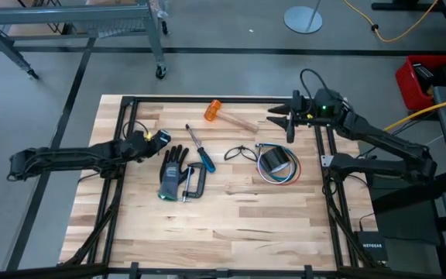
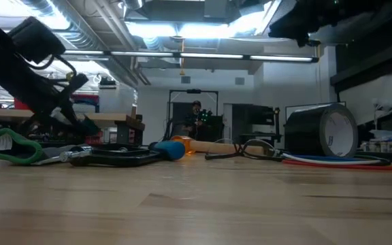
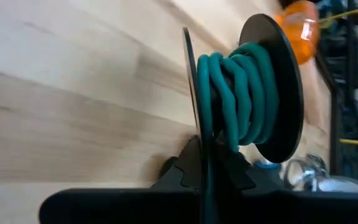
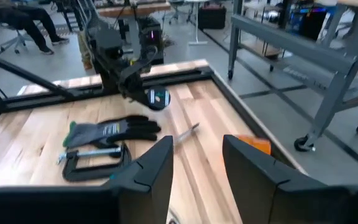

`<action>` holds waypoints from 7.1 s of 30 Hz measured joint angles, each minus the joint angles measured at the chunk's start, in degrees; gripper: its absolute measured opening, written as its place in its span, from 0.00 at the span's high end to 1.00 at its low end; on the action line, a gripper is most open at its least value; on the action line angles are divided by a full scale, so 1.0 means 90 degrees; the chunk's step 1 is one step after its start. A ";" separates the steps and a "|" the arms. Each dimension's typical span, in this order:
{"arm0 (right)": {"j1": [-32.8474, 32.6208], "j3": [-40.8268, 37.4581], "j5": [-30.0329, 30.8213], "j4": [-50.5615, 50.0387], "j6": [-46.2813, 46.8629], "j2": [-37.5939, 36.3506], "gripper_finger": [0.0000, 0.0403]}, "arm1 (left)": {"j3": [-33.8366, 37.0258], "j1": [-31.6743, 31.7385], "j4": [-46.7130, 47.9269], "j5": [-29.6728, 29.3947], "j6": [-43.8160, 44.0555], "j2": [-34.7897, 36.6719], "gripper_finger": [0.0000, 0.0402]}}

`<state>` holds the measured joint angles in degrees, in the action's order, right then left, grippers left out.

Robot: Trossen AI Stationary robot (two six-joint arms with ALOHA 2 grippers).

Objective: Coil cords
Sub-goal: Coil the green wire onto the spool, then return to Home Position

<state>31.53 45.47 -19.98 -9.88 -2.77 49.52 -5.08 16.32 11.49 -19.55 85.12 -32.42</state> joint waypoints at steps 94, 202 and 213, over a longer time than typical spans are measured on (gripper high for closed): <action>0.0001 -0.1335 0.0449 -0.0738 0.1029 -0.3509 0.65 | -0.0675 0.0020 0.0813 0.1765 -0.6211 0.3574 0.82; -0.1824 -0.5005 0.1316 0.1369 0.1557 -0.4768 0.65 | 0.0505 -0.0525 -0.1391 0.1822 -0.7836 0.3521 0.82; -0.2130 -0.5005 0.1302 0.1540 0.1554 -0.5488 0.65 | 0.0505 -0.0525 -0.1390 0.1821 -0.7836 0.3521 0.82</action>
<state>12.36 0.43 -8.26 3.98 11.22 0.13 -0.54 11.60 -1.02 -3.16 14.59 -0.73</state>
